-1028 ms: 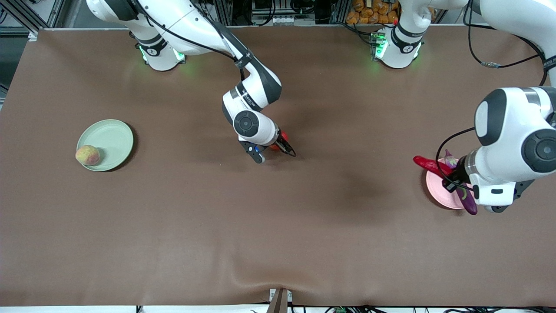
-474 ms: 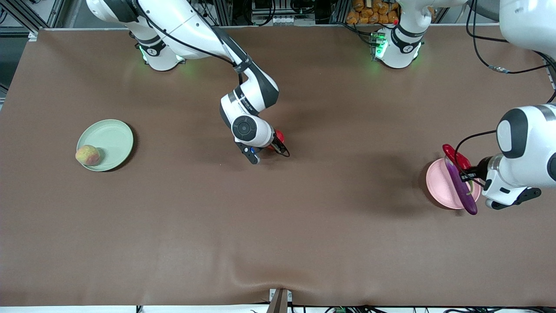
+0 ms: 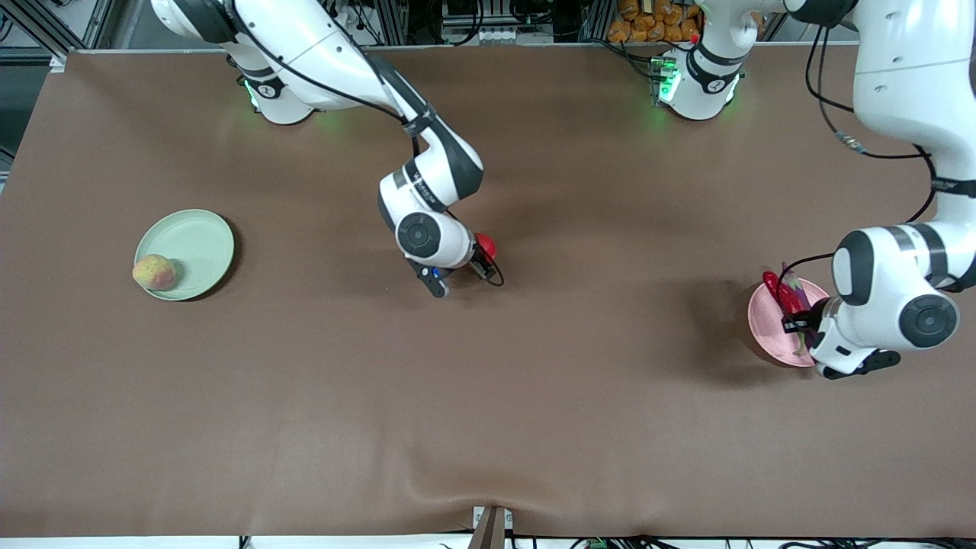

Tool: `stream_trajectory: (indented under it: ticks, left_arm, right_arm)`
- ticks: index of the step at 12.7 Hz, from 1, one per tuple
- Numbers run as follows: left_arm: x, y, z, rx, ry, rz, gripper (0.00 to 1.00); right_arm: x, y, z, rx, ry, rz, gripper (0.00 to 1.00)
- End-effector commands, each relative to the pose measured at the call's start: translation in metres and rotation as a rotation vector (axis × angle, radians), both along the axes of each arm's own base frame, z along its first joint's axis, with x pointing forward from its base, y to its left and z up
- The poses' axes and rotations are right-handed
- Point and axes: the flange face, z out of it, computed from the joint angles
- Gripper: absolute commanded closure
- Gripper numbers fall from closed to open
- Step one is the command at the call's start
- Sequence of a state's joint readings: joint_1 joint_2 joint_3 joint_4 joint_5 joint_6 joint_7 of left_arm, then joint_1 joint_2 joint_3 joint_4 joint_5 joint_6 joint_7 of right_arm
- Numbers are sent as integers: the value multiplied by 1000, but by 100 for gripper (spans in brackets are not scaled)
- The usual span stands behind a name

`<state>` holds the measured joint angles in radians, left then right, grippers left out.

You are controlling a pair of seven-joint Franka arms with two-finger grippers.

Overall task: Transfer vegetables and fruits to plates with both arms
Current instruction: 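Place the chili on the pink plate while the right gripper grasps the pomegranate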

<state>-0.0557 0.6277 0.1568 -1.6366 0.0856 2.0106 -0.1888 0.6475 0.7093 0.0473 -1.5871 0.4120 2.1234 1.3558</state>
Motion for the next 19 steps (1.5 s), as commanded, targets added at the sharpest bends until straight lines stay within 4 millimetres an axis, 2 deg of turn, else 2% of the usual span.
stream_trajectory:
  ticks: [1,2,3,4,5,7,9,11,13,15,16,18,19]
  left_arm:
    - [11,-1,-2,27,-21,-37,92]
    - [13,0,-3,28,-26,-37,89]
    - [13,0,-6,29,-23,-37,67]
    - [13,-1,-10,28,-18,-39,14]
    - [14,-1,-10,29,-20,-39,0]
    - [19,-4,-2,29,-39,-39,0]
    - [21,-7,5,32,-53,-26,0]
    - [22,-15,9,31,-61,-24,0]
    - [24,-23,37,32,-100,-3,0]
    - [26,-48,70,7,-145,-28,0]
    - [25,-64,93,-1,-167,-36,0]
    - [8,-72,160,-19,-166,-60,0]
    - [-3,-85,195,-42,-175,-99,0]
  right_arm:
    - [47,-57,50,35,94,101,100]
    - [59,-87,72,46,125,169,100]
    - [74,-128,90,53,124,234,100]
    - [82,-168,105,72,132,312,100]
    - [91,-212,116,87,148,383,100]
    - [98,-291,136,121,160,515,100]
    - [97,-372,136,143,158,651,100]
    - [91,-439,117,180,164,689,100]
    - [70,-492,87,211,133,749,100]
    - [44,-532,65,249,72,797,100]
    - [35,-543,53,249,57,806,100]
    - [22,-577,28,234,-8,851,100]
    - [17,-593,21,237,-29,866,100]
